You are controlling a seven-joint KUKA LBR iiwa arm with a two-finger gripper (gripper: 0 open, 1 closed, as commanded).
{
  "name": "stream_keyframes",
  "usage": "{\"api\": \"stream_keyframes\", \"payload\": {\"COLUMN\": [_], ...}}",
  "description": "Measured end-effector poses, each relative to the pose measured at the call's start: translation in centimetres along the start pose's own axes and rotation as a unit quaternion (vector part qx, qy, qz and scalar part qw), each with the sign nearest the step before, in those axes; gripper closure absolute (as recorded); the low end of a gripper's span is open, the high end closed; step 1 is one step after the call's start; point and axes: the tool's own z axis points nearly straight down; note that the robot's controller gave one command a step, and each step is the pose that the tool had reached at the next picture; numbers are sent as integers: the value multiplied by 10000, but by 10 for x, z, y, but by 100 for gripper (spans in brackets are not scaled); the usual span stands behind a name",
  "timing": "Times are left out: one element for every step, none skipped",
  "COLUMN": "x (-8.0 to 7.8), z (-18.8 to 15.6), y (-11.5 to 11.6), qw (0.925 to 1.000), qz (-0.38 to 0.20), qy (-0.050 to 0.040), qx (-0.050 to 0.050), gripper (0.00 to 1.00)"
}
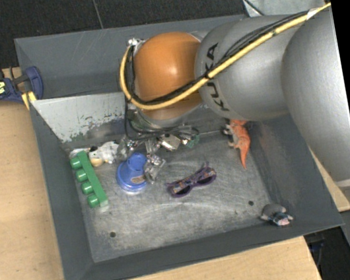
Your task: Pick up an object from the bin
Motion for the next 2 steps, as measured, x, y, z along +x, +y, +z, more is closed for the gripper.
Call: {"api": "stream_keyframes", "payload": {"x": [0,2], "z": [-1,-8], "y": [0,1], "qw": [10000,10000], "qz": [5,9], "qy": [7,68], "qx": [-3,-34], "gripper": [100,100]}}
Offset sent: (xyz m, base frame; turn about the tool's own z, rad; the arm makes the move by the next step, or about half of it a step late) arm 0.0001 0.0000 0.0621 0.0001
